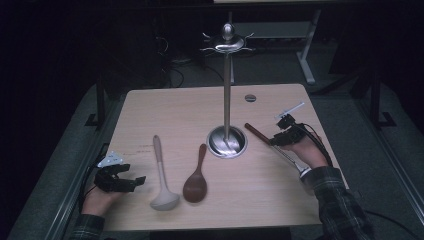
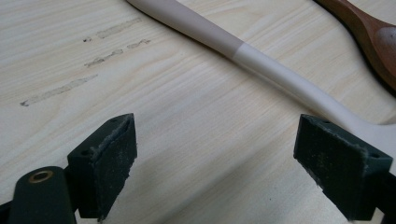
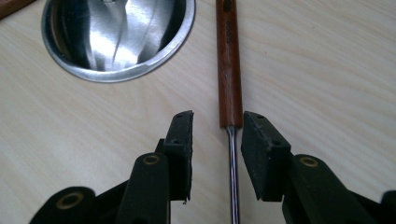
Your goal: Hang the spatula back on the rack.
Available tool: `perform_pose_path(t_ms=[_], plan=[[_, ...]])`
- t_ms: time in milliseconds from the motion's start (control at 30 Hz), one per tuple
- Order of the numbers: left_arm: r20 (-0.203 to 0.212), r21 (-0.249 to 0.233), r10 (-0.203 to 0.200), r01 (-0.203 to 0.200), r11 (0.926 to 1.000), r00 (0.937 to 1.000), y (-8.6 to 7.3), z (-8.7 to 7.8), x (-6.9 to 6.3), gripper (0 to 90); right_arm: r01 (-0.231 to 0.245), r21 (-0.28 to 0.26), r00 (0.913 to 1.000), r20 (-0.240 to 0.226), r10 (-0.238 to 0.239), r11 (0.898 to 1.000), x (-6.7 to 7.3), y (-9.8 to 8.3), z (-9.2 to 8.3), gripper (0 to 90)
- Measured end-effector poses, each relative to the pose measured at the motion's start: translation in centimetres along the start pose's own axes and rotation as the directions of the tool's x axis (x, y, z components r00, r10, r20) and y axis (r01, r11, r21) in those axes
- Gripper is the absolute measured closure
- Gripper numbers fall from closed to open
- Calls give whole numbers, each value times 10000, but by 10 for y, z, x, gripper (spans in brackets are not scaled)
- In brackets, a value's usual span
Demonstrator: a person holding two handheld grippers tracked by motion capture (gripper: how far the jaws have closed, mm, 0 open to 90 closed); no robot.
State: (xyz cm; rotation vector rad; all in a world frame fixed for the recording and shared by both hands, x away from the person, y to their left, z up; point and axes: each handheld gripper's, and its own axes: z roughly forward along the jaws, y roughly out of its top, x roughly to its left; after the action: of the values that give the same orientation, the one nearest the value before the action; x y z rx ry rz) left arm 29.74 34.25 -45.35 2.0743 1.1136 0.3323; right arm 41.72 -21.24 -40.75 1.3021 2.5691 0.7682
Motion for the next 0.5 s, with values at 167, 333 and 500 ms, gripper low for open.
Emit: perform_pose_path(t_ms=[167, 333, 500], plan=[[-10, 77, 141, -141, 9999, 9999, -1, 0, -1, 132, 202, 383, 9998, -54, -200, 9991, 1, 16, 14, 616], [55, -7, 69, -69, 10000, 10000, -1, -1, -1, 132, 418, 1053, 9991, 41, -425, 9936, -2, 31, 36, 599], [119, -141, -56, 57, 9999, 9999, 0, -2, -3, 132, 405, 1669, 9989, 164, -438, 9851, -7, 32, 49, 603]])
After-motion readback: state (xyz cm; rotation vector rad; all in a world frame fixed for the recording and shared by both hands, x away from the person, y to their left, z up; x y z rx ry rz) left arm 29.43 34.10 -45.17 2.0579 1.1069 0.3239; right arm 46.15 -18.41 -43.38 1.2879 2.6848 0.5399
